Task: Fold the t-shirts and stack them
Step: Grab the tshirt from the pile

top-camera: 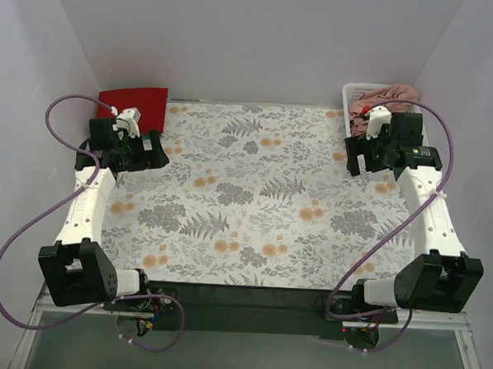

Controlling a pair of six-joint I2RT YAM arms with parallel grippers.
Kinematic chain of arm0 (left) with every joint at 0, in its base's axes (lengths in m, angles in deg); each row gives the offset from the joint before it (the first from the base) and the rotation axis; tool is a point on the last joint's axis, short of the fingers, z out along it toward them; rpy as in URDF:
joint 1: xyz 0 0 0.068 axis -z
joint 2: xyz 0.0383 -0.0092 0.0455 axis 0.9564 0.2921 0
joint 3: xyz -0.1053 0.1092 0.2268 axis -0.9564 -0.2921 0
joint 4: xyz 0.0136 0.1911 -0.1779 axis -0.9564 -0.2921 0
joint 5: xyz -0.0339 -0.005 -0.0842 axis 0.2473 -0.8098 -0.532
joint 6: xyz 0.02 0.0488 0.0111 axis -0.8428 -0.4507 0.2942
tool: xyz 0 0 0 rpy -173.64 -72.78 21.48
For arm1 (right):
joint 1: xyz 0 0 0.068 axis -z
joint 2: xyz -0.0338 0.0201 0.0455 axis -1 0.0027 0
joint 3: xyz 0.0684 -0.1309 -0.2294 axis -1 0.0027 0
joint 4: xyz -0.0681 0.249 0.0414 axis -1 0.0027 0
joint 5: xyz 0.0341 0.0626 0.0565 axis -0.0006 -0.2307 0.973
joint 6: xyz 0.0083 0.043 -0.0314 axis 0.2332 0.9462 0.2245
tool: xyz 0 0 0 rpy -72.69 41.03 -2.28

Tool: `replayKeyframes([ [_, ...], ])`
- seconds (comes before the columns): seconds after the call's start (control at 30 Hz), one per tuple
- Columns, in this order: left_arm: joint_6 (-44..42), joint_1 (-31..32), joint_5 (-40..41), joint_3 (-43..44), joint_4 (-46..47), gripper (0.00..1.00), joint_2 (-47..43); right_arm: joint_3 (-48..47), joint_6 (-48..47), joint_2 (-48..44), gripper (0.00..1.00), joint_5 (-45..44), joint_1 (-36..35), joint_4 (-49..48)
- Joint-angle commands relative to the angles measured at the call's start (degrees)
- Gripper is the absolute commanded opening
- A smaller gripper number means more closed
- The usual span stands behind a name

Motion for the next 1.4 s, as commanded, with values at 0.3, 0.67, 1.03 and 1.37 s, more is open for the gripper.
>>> replayKeyframes([
  [0.3,12.41,-0.1,15.91,1.28,7.5,0.98,-5.24,-31.38,6.5,26.04,0.98,-5.64,7.72,-6.58],
  [0.67,13.03,-0.1,19.51,1.45,6.1,0.98,-4.98,-57.42,7.65,55.41,0.98,-7.4,8.86,-15.08],
  [1.03,13.29,-0.1,21.44,1.63,3.81,0.98,-2.34,-52.58,4.92,65.7,0.98,-10.04,9.56,-25.04],
  [1.37,13.82,-0.19,22.06,3.47,2.67,0.98,0.74,-53.11,3.78,71.33,0.98,-4.94,10.79,-25.04],
])
